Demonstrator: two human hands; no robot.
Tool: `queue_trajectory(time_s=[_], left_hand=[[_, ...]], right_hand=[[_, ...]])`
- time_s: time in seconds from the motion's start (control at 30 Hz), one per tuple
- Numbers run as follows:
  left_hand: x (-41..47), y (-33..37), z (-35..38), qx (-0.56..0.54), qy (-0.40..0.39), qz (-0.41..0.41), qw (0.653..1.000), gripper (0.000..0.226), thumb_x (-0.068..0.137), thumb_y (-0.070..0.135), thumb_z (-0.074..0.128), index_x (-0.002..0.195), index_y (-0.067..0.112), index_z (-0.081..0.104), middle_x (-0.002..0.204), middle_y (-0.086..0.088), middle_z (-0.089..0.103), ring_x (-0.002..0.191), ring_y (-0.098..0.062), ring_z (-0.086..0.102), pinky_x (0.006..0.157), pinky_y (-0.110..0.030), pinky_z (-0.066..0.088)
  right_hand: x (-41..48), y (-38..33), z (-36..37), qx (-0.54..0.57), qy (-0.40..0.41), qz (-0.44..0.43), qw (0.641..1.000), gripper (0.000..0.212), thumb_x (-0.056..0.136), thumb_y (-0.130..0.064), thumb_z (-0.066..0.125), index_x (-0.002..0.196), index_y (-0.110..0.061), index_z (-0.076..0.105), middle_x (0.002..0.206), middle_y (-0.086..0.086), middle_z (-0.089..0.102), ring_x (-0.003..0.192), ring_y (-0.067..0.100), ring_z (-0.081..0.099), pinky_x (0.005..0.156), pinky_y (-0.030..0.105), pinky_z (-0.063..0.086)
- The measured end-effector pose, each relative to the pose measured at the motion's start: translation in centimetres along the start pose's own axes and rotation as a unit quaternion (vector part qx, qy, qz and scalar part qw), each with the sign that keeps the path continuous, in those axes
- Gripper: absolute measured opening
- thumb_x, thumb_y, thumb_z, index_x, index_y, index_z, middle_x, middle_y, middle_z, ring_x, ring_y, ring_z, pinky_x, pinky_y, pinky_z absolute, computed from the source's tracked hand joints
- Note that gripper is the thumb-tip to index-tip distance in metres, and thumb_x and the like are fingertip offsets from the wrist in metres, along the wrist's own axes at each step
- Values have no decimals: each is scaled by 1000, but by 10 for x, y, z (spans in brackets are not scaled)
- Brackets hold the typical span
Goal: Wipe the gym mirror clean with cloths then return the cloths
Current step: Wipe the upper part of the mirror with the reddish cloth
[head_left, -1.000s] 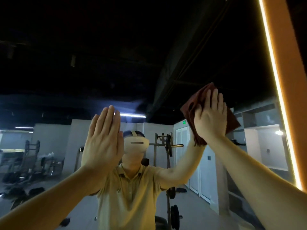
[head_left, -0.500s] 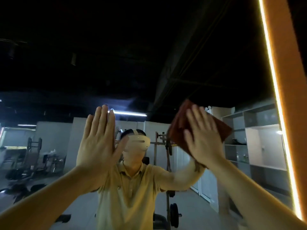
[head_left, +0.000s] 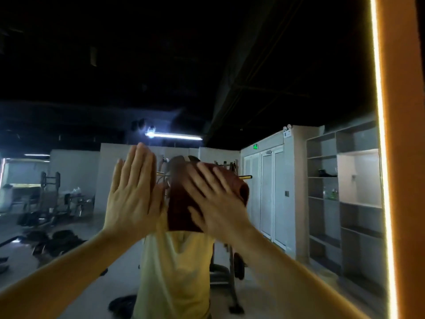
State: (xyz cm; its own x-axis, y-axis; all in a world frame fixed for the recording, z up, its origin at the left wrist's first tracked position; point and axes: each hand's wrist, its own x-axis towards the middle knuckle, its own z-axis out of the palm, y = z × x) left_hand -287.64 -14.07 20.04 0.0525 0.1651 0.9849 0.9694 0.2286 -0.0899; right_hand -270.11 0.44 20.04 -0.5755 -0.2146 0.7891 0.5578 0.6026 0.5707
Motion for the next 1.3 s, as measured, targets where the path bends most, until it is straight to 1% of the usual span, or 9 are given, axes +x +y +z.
queue_trajectory(time_s=[0.2,0.33,0.53,0.63,0.73,0.83,0.97,1.13,1.3], left_hand=[[-21,5,29,59,1,10,998,83,105,42,39,165,-2,3,174,-21,-1,162,-34,-1,132,-49,-1],[-20,3,33,60,0,14,998,84,105,47,35,165,-1,0,175,-19,-5,163,-34,-2,132,-50,-1],[-20,2,15,-17,-28,15,999,76,109,50,18,166,2,3,176,-14,-4,163,-27,-4,132,-45,-4],[-21,7,13,3,-44,-4,999,83,107,56,24,166,3,1,176,-13,-6,163,-26,-7,132,-45,-5],[-22,18,18,62,-56,-27,996,98,103,65,32,165,-1,-3,174,-18,-9,162,-30,-10,132,-50,-1],[-23,23,19,96,-77,-38,992,104,101,71,29,164,-5,-4,173,-24,-9,162,-34,-10,131,-55,4],[-19,26,5,88,-125,-46,987,102,101,73,21,164,-3,-7,173,-22,-12,161,-32,-13,132,-51,0],[-52,23,-17,27,-160,-49,985,79,106,60,3,166,11,-9,174,-10,-16,159,-20,-23,129,-43,-13],[-122,26,-11,-28,-97,-34,994,74,107,40,31,168,10,4,176,-11,-3,163,-26,-4,132,-52,0]], right_hand=[[-28,154,-27,-29,9,314,949,69,109,-47,15,166,-9,9,174,13,6,161,30,5,129,55,14],[15,90,-21,-4,75,485,871,81,93,-41,18,166,-7,9,173,19,11,159,38,12,128,57,15],[-3,-61,12,79,52,168,981,64,111,-41,28,167,-13,14,174,13,5,162,31,-3,130,54,4],[-63,-31,12,-9,-26,-27,999,68,110,-46,26,167,-14,10,174,11,1,162,30,-3,130,53,3],[-104,58,1,-22,-21,134,991,74,105,-47,39,164,-10,15,172,12,13,162,28,0,128,58,15],[-116,119,-9,2,12,390,921,71,107,-43,26,165,-6,13,172,16,15,161,28,6,127,58,18],[-56,61,-7,35,71,549,832,85,92,-43,25,166,-4,6,172,20,10,159,38,11,127,59,15],[-12,-91,17,89,82,346,930,73,106,-39,34,167,-12,5,174,13,0,162,31,-2,130,55,2],[-90,-89,20,45,-48,-9,998,72,105,-47,34,166,-14,15,175,9,5,162,27,-3,130,50,-4]])
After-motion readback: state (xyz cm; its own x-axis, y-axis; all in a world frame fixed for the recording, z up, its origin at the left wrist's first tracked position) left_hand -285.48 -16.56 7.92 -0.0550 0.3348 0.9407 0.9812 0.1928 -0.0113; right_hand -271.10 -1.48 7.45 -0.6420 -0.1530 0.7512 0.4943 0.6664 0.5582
